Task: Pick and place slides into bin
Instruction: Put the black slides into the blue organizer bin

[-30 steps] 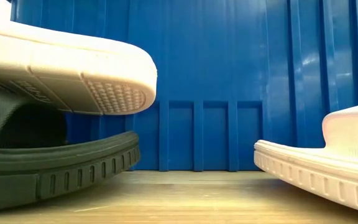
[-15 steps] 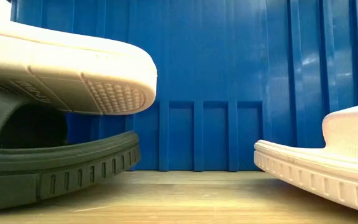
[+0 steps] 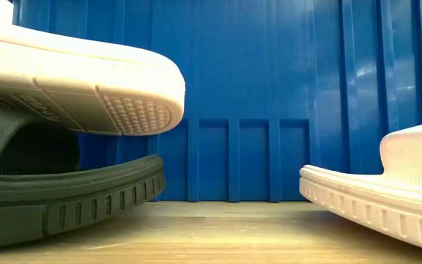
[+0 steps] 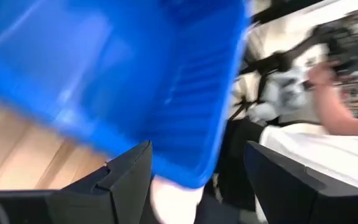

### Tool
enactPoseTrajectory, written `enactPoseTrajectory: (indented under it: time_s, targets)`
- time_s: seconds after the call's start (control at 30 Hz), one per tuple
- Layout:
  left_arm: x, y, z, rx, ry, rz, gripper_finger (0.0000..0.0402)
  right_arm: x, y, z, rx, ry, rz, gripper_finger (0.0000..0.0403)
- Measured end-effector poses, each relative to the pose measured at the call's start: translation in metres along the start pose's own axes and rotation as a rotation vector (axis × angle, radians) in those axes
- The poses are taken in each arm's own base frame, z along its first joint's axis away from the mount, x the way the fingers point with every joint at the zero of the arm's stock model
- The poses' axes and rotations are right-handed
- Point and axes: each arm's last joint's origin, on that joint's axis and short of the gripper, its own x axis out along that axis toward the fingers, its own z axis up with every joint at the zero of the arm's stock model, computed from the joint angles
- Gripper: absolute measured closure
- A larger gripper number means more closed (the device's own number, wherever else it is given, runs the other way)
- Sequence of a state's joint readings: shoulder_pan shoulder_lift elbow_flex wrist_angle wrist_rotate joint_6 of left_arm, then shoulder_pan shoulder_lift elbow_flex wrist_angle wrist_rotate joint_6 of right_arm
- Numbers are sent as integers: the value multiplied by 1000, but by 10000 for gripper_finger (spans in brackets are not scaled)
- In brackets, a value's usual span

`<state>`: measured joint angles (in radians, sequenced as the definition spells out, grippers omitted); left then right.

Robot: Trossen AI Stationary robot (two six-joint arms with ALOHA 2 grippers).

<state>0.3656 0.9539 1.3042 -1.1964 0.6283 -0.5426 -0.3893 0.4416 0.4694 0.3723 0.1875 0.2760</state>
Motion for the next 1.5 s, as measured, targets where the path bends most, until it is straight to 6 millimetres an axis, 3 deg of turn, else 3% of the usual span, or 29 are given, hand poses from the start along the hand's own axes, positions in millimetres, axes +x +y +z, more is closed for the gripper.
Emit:
enactPoseTrajectory:
  time_s: [0.6,0.97,1.27,1.5]
  targets:
    - [15,21,-14,-209,272,338,162,0,0,0,-68,2,0,346]
    - [44,-1,-29,-71,477,341,162,0,0,-1,-73,8,0,346]
    - [66,-15,-43,-167,539,452,162,0,-1,-4,-87,43,-8,346]
    - [79,-26,-60,-13,557,550,162,0,-1,-4,-111,45,-8,346]
